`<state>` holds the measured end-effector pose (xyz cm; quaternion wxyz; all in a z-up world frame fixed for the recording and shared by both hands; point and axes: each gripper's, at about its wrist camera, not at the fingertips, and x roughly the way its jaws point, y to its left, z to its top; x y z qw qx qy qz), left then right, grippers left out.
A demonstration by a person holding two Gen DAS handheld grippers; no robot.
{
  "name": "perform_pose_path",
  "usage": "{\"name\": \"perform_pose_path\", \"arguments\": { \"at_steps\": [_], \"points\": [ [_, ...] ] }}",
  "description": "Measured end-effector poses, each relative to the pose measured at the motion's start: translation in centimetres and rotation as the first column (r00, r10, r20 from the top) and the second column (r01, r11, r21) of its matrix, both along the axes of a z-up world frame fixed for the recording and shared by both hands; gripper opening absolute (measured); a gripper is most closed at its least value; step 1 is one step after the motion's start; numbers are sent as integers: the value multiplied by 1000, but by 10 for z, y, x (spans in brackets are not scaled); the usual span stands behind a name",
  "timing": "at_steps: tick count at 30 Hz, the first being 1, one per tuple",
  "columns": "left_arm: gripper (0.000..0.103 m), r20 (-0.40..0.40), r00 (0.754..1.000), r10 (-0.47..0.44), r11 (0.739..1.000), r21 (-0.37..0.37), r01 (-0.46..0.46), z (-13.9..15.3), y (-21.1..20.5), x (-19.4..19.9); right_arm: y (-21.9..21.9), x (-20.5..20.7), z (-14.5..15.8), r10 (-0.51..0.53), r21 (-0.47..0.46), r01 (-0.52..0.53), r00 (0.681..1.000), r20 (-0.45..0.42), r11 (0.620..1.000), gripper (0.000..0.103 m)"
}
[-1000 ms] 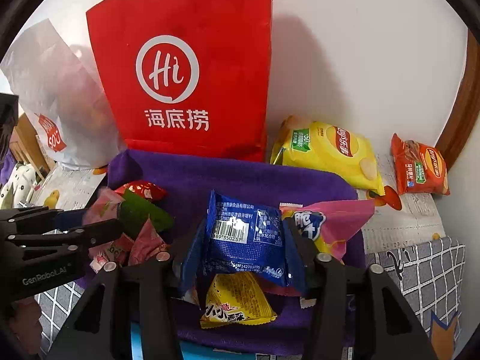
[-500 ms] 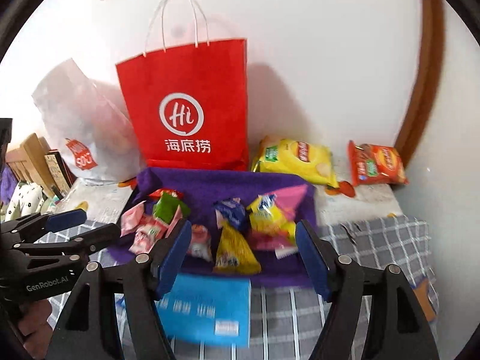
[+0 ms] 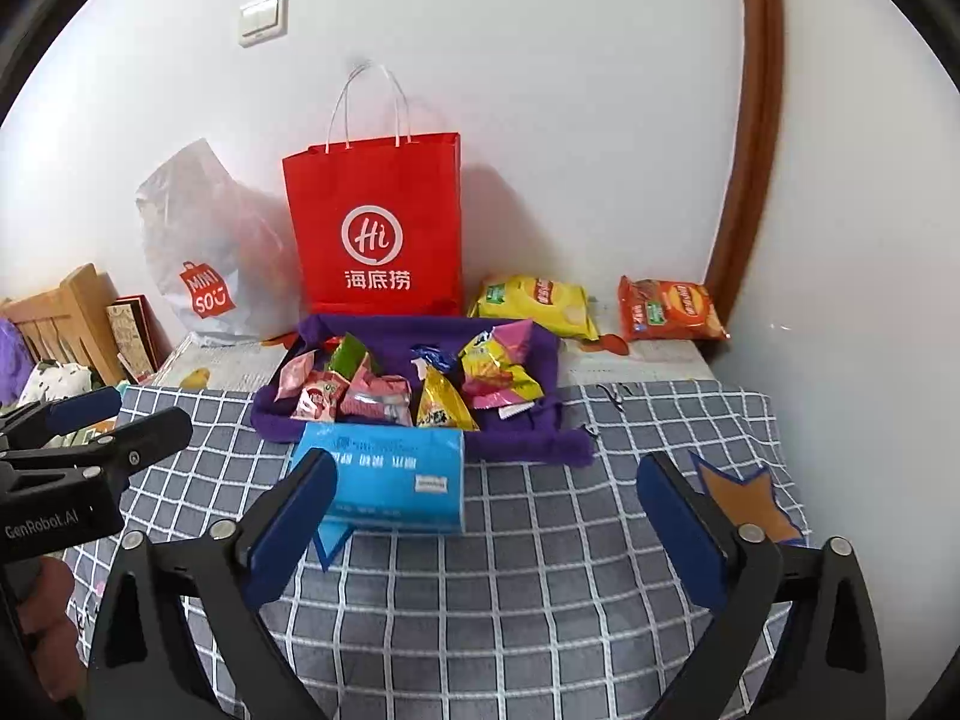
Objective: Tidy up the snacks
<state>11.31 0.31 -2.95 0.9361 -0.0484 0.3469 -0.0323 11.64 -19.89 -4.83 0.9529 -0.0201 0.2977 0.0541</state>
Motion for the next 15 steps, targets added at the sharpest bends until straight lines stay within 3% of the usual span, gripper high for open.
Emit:
{"name": "perform_pose_path", "arguments": {
  "at_steps": [15],
  "points": [
    [90,45,999,20,998,57,-23,12,-13,-32,-10,-37,5,-6,23,5,1000,31,1000,101]
  ]
}}
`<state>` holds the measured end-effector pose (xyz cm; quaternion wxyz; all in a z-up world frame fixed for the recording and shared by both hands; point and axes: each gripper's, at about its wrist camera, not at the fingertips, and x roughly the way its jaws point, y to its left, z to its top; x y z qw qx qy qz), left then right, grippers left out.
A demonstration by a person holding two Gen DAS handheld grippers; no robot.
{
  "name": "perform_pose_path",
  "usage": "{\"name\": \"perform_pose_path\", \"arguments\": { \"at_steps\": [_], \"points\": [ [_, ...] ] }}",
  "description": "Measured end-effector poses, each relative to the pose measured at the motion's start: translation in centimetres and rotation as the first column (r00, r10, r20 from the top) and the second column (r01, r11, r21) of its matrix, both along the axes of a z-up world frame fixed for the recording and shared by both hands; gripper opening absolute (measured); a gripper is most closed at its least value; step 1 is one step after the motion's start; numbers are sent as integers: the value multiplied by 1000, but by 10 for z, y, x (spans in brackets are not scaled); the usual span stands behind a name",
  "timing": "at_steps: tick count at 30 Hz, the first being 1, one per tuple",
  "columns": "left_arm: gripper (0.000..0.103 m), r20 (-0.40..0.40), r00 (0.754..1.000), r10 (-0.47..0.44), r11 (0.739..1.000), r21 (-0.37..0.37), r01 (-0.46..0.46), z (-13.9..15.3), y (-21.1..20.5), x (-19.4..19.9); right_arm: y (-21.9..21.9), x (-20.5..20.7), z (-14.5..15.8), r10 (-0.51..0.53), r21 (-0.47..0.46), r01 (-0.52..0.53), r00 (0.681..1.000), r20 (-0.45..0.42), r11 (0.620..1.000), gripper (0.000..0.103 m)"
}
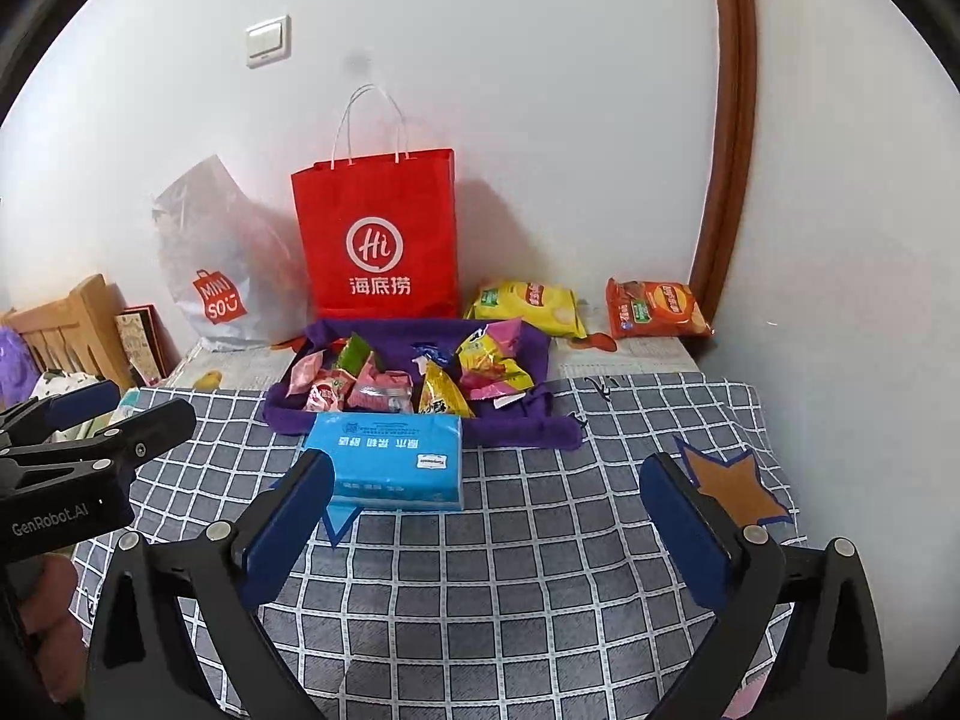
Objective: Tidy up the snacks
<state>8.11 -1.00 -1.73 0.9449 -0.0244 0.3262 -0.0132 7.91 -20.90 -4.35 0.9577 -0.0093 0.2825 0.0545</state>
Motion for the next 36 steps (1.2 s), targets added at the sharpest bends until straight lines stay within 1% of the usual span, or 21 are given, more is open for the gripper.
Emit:
{"name": "perform_pose_path", "arguments": {
  "at_steps": [13,36],
  "points": [
    [91,1,1000,5,1000,6,-5,-2,-3,-4,-8,-7,-3,-14,11,14,1000,4,1000,101],
    [92,4,1000,2,1000,11,-2,-1,-6,-8,-8,-12,-1,-20,7,20,1000,12,1000,101]
  ]
}}
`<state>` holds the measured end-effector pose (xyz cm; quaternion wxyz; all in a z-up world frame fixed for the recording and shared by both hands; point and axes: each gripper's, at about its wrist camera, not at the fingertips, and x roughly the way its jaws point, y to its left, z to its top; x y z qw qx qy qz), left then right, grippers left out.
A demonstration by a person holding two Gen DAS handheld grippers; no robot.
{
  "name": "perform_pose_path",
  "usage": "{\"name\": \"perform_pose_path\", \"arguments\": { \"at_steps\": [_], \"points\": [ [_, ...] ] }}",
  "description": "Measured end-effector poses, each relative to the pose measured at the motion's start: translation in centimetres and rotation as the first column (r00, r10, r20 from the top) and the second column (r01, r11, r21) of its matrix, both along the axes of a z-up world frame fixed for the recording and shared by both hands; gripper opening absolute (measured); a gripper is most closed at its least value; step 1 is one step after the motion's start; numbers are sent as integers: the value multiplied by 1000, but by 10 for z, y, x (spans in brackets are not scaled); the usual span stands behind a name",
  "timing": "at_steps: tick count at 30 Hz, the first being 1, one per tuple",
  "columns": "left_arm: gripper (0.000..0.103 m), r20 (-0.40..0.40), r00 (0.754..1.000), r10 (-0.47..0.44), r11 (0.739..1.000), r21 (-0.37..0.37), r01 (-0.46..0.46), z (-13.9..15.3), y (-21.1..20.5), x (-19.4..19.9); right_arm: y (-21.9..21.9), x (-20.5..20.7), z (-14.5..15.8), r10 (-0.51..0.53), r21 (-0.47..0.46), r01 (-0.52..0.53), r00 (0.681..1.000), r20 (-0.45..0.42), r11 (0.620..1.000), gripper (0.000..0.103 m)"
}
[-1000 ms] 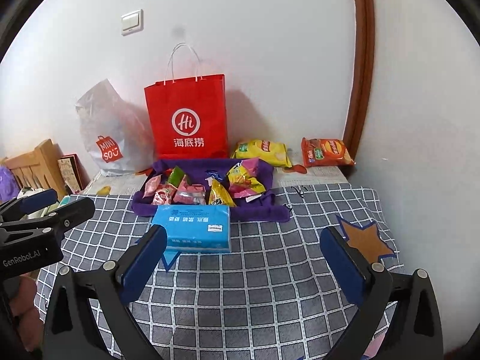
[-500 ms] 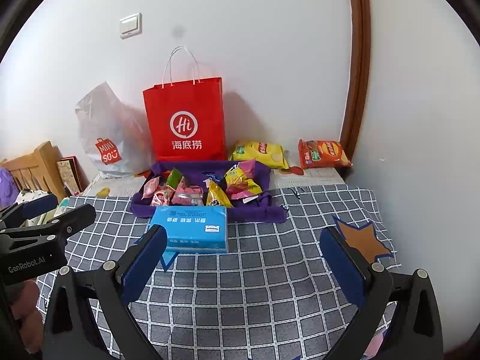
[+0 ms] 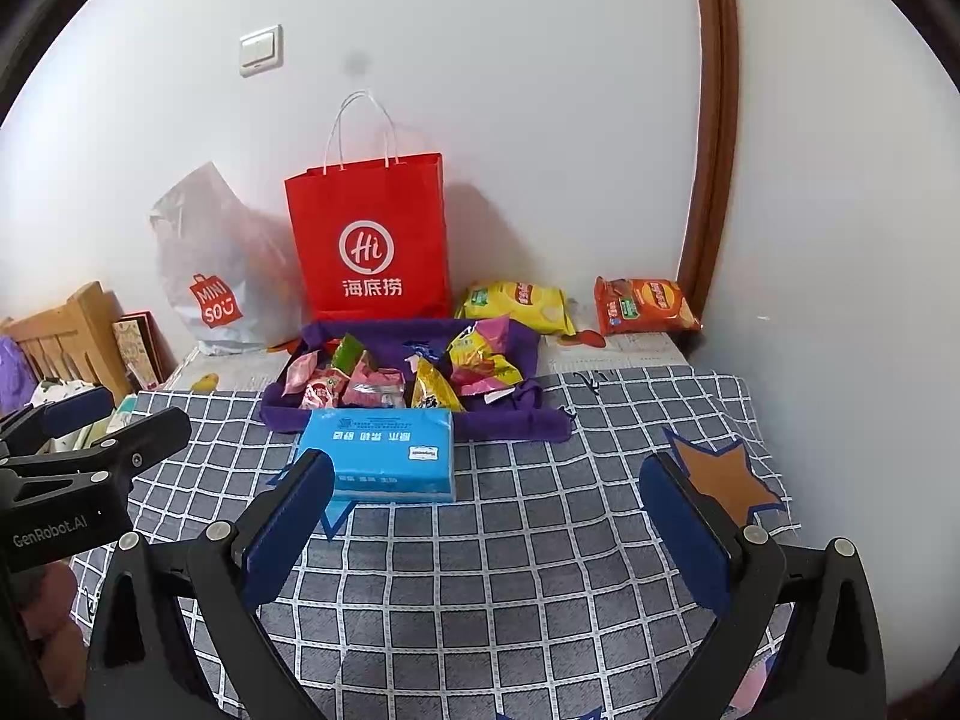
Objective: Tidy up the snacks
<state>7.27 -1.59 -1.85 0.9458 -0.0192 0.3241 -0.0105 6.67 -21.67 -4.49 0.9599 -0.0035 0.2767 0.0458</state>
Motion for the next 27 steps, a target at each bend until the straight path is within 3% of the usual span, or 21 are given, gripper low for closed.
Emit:
{"name": "perform_pose_path", "arguments": {
  "at_steps": [27],
  "points": [
    [93,8,1000,4,1000,6,-4,1,1,0,0,0,2,-9,13,9,1000,5,1000,101]
  ]
}}
